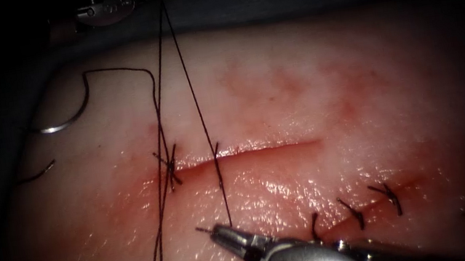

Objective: Wound Closure
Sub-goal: Pull tail through loop to create knot and tighten, then wrap suture around right needle driver one time, clockwise

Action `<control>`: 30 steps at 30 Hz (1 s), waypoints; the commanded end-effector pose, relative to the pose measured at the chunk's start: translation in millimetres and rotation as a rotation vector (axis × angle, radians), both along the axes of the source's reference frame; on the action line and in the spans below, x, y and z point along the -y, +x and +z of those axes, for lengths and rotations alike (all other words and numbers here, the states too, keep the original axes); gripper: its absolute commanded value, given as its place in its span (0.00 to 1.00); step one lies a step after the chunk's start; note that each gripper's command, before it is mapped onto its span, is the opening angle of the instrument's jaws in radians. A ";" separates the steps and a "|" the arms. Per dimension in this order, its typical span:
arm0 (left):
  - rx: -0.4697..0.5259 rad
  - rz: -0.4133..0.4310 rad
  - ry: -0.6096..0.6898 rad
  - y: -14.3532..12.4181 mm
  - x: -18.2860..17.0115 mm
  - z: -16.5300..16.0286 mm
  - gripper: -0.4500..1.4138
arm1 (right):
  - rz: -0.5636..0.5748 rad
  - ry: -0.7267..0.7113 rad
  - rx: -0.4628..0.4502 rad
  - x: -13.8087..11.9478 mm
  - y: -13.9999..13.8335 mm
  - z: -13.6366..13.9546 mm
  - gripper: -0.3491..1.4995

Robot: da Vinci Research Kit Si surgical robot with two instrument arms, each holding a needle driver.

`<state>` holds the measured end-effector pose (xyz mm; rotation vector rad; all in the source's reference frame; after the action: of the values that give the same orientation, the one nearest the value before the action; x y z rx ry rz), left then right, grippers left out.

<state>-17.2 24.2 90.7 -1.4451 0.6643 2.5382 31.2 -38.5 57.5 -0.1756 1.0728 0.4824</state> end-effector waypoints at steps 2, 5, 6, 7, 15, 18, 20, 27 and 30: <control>0.015 -0.001 0.007 -0.3 -0.4 -0.4 0.00 | -0.008 0.003 0.001 -0.4 1.1 0.3 0.00; 0.056 0.011 0.031 0.1 1.1 -1.6 0.00 | -0.026 0.008 -0.052 -0.6 1.1 0.3 0.00; 0.074 0.024 0.044 0.1 1.8 -2.1 0.00 | -0.030 0.010 -0.073 -0.8 1.1 0.2 0.20; 0.106 0.055 0.062 0.2 2.8 -2.8 0.00 | -0.029 0.006 -0.087 -0.9 1.1 0.1 0.38; 0.319 0.299 0.206 0.9 10.6 -9.7 0.00 | -0.068 0.005 -0.194 -3.0 -0.2 -1.3 0.94; 0.416 0.403 0.259 1.5 13.0 -12.6 0.00 | -0.098 0.013 -0.228 -3.6 -1.1 -2.0 0.95; 0.468 0.478 0.286 2.0 14.5 -14.5 0.00 | -0.114 0.018 -0.246 -4.0 -1.7 -2.5 0.96; 0.593 0.667 0.335 3.0 18.1 -19.5 0.00 | -0.133 0.053 -0.282 -7.6 -4.5 -4.0 0.94; 0.635 0.706 0.334 3.0 18.8 -20.9 0.00 | -0.131 0.066 -0.285 -10.1 -5.0 -4.0 0.90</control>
<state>-13.8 4.4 68.7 -2.4770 -0.4305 2.1461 25.0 -28.3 53.3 0.0312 1.3328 0.4339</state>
